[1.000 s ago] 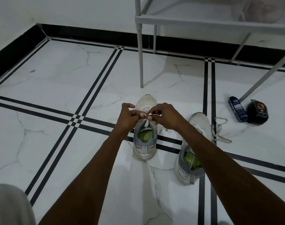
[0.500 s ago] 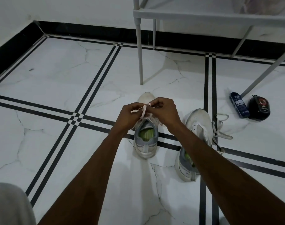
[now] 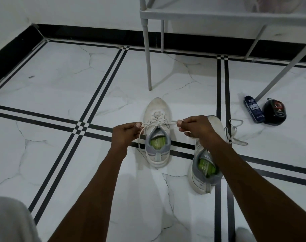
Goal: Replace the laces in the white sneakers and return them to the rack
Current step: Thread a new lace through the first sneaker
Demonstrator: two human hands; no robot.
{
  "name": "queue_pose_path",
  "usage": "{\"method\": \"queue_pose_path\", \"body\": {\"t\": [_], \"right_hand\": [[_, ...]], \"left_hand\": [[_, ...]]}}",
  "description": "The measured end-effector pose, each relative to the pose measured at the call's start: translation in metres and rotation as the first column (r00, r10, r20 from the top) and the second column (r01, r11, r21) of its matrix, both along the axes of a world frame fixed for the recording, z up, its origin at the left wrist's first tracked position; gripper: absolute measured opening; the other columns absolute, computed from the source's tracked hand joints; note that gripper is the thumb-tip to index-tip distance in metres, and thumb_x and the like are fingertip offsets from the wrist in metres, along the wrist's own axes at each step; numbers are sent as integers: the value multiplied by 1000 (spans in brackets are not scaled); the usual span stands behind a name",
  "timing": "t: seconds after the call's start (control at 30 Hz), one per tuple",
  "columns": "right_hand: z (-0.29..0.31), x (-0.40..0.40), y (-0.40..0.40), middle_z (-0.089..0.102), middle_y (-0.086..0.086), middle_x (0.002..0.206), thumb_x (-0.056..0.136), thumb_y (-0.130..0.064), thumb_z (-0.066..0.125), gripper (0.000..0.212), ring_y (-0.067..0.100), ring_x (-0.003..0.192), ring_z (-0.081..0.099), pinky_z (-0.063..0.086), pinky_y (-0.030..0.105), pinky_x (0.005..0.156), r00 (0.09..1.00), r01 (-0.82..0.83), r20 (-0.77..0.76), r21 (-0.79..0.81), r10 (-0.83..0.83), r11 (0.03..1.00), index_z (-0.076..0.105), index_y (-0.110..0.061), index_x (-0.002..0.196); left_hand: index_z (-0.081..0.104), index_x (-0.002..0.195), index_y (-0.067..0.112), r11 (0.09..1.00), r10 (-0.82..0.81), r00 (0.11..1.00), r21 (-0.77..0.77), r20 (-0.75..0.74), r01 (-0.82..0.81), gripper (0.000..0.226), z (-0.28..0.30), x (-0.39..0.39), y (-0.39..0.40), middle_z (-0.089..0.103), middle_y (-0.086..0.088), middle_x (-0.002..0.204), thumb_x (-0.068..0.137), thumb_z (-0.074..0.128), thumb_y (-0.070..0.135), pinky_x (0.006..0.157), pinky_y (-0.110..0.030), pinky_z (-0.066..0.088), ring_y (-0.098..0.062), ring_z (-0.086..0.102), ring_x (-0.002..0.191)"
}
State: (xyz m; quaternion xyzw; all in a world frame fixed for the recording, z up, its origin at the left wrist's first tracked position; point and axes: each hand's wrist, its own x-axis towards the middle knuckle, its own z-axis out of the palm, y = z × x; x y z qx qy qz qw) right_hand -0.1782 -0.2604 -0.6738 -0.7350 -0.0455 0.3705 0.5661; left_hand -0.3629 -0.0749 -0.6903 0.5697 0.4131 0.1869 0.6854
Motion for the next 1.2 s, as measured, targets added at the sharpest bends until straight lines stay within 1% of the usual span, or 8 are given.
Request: {"method": "queue_pose_path", "body": {"t": [0.17,0.43,0.53,0.6,0.7,0.83,1.07,1.2], "right_hand": [[0,11,-4,74,5,70,80,-26,83,20,11,63,70,54,21,63,831,-131,489,-292,265,947,74,-8,79],[-13,13,-3,72,5,75,86,-17,70,11,22,74,66,53,31,72,487,-103,696,-554,528,826,73,-12,76],[-13,14,-6,72,4,70,82,-14,74,13,19,67,66,50,28,70,539,-140,675,-519,504,843,72,-10,69],[-14,14,-9,72,8,68,78,-9,79,12,21,63,69,55,32,66,726,-180,574,-375,380,910,73,-4,70],[-11,11,-12,74,23,84,78,3,79,15,32,79,75,61,35,68,990,-33,137,-2,33,999,69,11,85],[-5,3,-9,70,28,95,85,10,69,13,35,87,74,62,33,70,990,85,-123,164,-65,983,63,6,95],[-12,6,-9,71,25,89,88,7,67,12,31,77,73,63,39,73,938,-191,295,3,182,982,74,3,97],[-6,1,-5,70,27,99,92,11,59,19,32,85,74,63,32,74,967,-240,109,78,231,968,71,6,106]], "left_hand": [[75,104,1,999,34,999,-40,29,-32,14,0,-2,3,77,-9,80,91,71,6,71,-22,59,-15,72,71],[74,106,-4,992,96,995,-83,20,-94,19,-6,-7,-1,75,-18,87,89,74,6,71,-23,59,-20,72,73],[73,107,-2,968,168,986,-190,1,-165,18,-10,-7,-4,74,-16,88,93,70,8,70,-21,59,-15,68,70],[72,109,-1,928,237,971,-296,-4,-228,17,-11,-6,-6,73,-12,86,96,66,8,68,-19,58,-15,66,72],[68,102,0,856,312,949,-445,34,-265,12,-13,-3,-8,71,-6,76,100,58,6,61,-18,56,-14,63,72],[66,100,4,866,295,954,-438,59,-240,13,-15,-1,-7,67,-5,81,102,53,5,65,-17,56,-11,61,69],[68,108,1,880,292,953,-412,76,-237,15,-23,-6,-5,69,-9,88,98,57,-1,72,-20,58,-16,65,78],[68,112,-1,918,232,969,-349,85,-189,20,-15,-7,-1,69,-12,85,97,56,-6,74,-23,59,-17,65,73]]}}
